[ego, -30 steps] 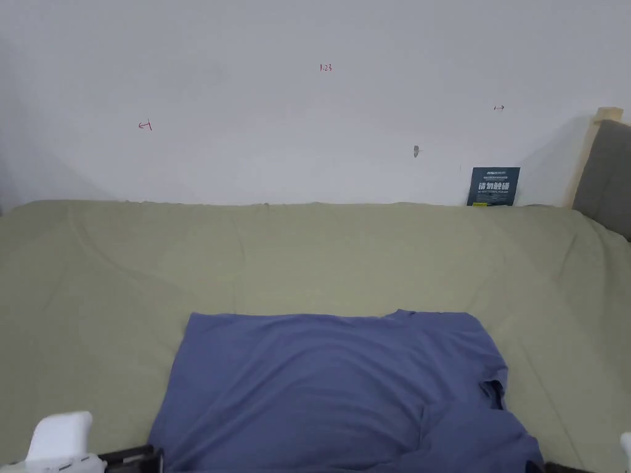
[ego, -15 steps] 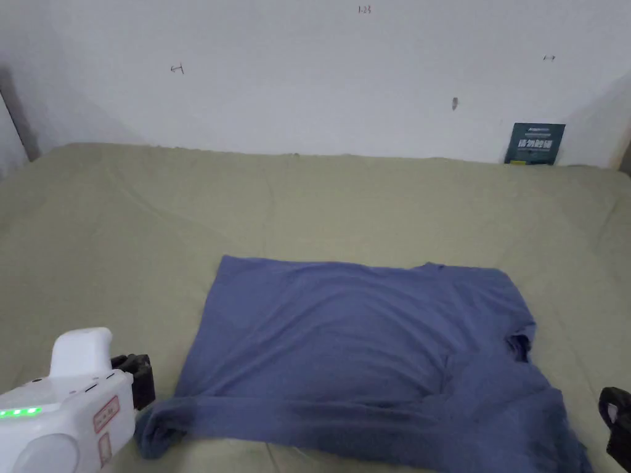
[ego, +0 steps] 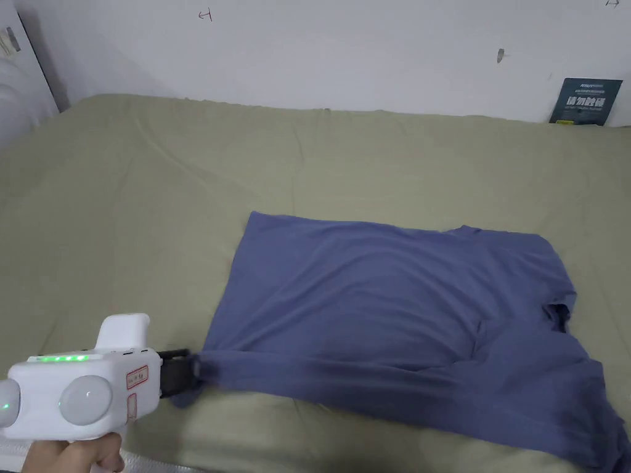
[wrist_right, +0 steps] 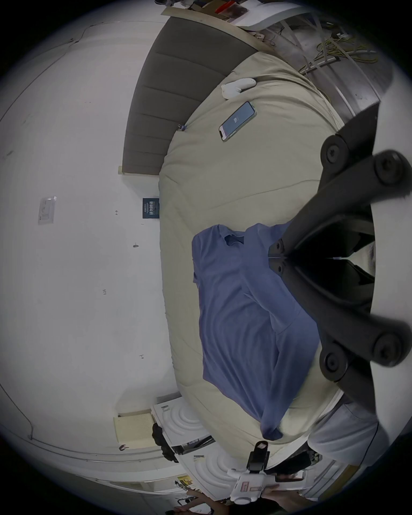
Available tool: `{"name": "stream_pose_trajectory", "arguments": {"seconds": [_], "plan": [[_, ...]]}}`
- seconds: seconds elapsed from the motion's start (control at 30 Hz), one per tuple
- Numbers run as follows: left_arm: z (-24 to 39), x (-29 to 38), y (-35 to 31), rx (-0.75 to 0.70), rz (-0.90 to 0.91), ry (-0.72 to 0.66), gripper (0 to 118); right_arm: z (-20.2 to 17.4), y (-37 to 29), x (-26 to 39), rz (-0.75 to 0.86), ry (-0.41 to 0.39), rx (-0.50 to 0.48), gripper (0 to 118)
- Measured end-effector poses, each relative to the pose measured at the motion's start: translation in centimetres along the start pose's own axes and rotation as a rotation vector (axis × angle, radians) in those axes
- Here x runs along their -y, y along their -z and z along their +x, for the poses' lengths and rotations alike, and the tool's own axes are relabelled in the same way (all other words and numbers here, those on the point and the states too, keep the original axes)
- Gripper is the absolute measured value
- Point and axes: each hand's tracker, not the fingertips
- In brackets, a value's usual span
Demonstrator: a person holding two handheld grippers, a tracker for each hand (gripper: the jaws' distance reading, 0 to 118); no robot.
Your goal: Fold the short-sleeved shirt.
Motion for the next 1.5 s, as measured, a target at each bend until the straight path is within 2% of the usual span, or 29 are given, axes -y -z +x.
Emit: {"name": "stream_pose_trajectory", "arguments": {"seconds": [0.07, 0.27, 0.3, 0.33, 0.37, 0.4, 0.47, 0.67, 0.7, 0.77, 0.8, 0.93, 0.97, 1.03, 1.13, 1.2, 1.3, 1.5], "plan": [[-0.4, 0.6, 1.5, 0.019, -0.060, 0.013, 113, 0.1, 0.1, 0.1, -0.006, 0.005, -0.001, 0], [0.5, 0.2, 4.4, -0.037, -0.086, 0.007, 112, 0.4, 0.4, 0.4, -0.046, 0.010, -0.007, 0], [0.7, 0.3, 4.4, -0.036, -0.086, 0.006, 102, 0.4, 0.4, 0.4, -0.050, 0.004, -0.006, 0], [0.8, 0.5, 4.2, -0.027, -0.082, 0.004, 74, 0.5, 0.5, 0.4, -0.056, 0.002, -0.009, 0], [0.8, 0.3, 3.9, 0.001, -0.089, 0.004, 28, 0.6, 0.5, 0.4, -0.063, 0.001, -0.008, 0], [1.1, 0.5, 3.7, 0.069, -0.079, -0.021, 4, 0.8, 0.6, 0.4, -0.071, 0.000, -0.008, 0], [2.3, 0.1, 4.0, -0.013, -0.094, 0.093, 4, 1.3, 0.9, 0.4, -0.105, -0.006, -0.003, 0], [2.1, 0.2, 3.5, -0.013, -0.067, 0.070, 4, 3.2, 3.3, 1.2, -0.238, -0.031, -0.008, 1], [2.2, 0.1, 3.5, -0.014, -0.066, 0.067, 4, 3.6, 4.2, 1.5, -0.295, -0.020, -0.040, 25], [2.3, -0.1, 3.2, -0.016, -0.064, 0.068, 4, 4.4, 6.0, 2.2, -0.381, 0.005, -0.046, 108], [2.4, -0.1, 3.2, -0.019, -0.065, 0.071, 4, 4.8, 7.2, 2.9, -0.424, 0.017, -0.080, 118], [2.4, -0.2, 3.0, -0.023, -0.070, 0.054, 4, 5.0, 8.6, 3.3, -0.437, 0.001, -0.080, 117], [2.4, -0.2, 3.1, -0.022, -0.072, 0.049, 4, 5.2, 9.0, 3.9, -0.436, 0.005, -0.087, 110], [2.3, -0.2, 3.1, -0.025, -0.074, 0.044, 4, 5.4, 9.4, 4.3, -0.432, 0.010, -0.097, 64], [2.4, -0.1, 3.2, -0.026, -0.077, 0.042, 4, 5.9, 10.0, 4.7, -0.448, 0.017, -0.118, 3], [2.3, 0.0, 3.2, -0.023, -0.081, 0.037, 4, 5.9, 9.1, 5.0, -0.392, 0.012, -0.114, 3], [2.0, 0.0, 3.1, -0.016, -0.080, 0.030, 4, 6.4, 8.0, 5.1, -0.395, 0.026, -0.133, 3], [1.8, -0.2, 2.8, -0.005, -0.073, 0.030, 4, 5.8, 6.7, 4.2, -0.352, 0.034, -0.109, 3]]}}
